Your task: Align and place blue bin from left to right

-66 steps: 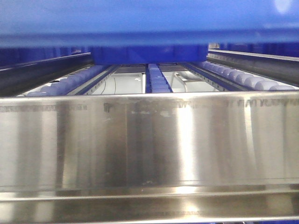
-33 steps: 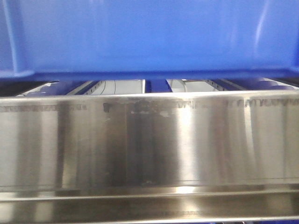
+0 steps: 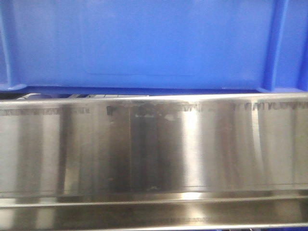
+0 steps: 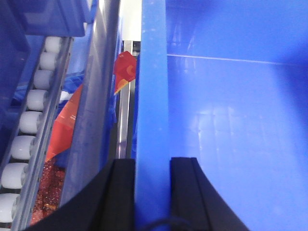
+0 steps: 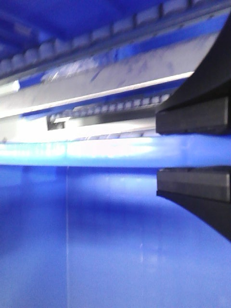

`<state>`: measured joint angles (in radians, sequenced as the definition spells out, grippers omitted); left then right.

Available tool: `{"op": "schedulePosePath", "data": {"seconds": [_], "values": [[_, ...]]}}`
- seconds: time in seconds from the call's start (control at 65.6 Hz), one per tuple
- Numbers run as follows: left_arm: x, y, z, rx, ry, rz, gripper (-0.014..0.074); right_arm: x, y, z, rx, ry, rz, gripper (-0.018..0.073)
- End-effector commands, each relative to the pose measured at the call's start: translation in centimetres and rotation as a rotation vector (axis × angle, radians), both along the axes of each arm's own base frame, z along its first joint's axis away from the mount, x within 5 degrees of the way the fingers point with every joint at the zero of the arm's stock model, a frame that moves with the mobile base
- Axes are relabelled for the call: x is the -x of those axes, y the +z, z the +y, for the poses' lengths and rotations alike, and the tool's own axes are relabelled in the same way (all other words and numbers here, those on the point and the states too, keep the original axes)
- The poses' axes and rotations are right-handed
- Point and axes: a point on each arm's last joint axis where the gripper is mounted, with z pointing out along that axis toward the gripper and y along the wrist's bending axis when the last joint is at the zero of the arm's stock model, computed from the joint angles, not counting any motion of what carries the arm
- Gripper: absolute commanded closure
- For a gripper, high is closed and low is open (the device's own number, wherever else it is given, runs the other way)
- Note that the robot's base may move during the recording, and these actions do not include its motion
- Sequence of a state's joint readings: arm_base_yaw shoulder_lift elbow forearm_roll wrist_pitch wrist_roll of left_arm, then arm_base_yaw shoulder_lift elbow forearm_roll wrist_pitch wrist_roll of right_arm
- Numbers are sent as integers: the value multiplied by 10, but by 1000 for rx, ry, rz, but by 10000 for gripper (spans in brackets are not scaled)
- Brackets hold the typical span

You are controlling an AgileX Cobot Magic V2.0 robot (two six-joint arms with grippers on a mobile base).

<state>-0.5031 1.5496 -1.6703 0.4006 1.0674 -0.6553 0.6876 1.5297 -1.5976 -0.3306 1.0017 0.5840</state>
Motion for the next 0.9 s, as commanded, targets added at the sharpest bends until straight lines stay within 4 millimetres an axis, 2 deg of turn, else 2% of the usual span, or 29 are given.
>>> {"op": "schedulePosePath", "data": {"seconds": [0.0,0.183,0.29,0.457,0.549,0.686,0.747,0.884], "values": [[1,14,-13,118,-66,-92,707,1,15,9,-105,49,-79,637],[0,12,-15,131,-72,-79,685,1,13,9,-101,48,-73,637],[-1,11,-16,131,-75,-81,579,1,13,9,-94,46,-72,636],[-1,11,-16,134,-76,-79,363,0,13,6,-59,36,-77,627],[-1,11,-16,130,-75,-81,289,0,13,6,-59,36,-77,627],[-2,11,-16,124,-74,-84,232,0,13,6,-59,36,-77,620],[-2,11,-16,124,-74,-84,223,0,13,6,-59,36,-77,545],[-1,11,-16,123,-73,-83,223,0,13,6,-59,36,-77,220]]}}
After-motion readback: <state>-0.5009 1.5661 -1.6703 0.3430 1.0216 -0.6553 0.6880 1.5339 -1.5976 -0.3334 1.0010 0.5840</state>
